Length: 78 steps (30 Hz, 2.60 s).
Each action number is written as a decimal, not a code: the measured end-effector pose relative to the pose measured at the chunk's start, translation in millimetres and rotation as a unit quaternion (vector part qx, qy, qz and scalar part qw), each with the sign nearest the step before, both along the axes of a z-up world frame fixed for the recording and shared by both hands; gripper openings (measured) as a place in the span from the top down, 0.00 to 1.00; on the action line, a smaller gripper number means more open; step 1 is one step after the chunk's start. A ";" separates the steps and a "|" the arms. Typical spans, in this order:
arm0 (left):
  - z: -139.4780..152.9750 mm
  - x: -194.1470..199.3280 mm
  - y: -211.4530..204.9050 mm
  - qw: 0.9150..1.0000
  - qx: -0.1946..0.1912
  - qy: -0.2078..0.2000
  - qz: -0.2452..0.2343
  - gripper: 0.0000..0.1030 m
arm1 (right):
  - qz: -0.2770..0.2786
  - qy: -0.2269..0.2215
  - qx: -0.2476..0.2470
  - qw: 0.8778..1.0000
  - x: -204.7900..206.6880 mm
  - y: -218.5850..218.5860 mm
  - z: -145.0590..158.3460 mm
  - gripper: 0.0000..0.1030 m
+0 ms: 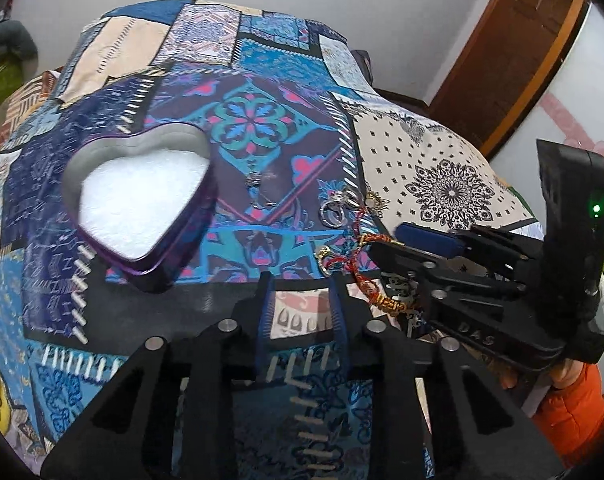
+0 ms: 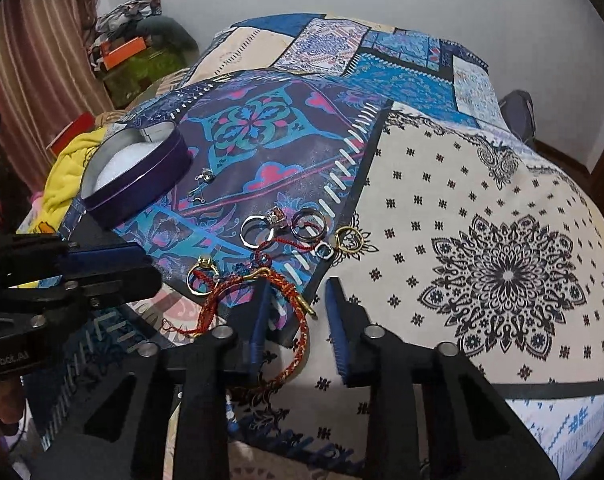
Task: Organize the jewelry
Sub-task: 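Lower the right tool onto the red-and-gold bracelet and close on it, then lift the bracelet with the right tool while the left tool grasps a gold ring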
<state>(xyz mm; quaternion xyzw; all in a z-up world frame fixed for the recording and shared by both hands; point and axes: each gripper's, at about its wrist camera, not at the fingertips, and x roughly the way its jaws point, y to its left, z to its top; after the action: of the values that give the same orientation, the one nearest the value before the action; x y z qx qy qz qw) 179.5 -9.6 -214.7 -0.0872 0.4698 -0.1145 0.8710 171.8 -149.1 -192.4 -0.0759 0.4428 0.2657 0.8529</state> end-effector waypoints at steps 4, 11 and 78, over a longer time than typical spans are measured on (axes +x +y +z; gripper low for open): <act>-5.7 9.4 -3.0 1.000 -0.006 0.009 -0.006 0.80 | -0.009 0.006 0.014 1.000 4.3 -8.0 -0.7 0.93; -13.8 23.7 -10.8 1.000 -0.010 0.022 -0.018 0.81 | -0.029 0.002 0.027 0.999 1.1 -21.8 3.3 0.93; 22.1 -36.4 2.0 0.997 0.068 -0.007 -0.026 0.93 | -0.079 -0.051 0.077 0.993 -35.6 -45.5 66.3 0.93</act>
<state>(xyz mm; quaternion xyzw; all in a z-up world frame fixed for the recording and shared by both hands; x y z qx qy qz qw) 143.1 -7.6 -192.6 -0.0149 0.4724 -0.1051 0.8750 136.2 -194.5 -126.0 0.0116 0.3813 0.2269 0.8961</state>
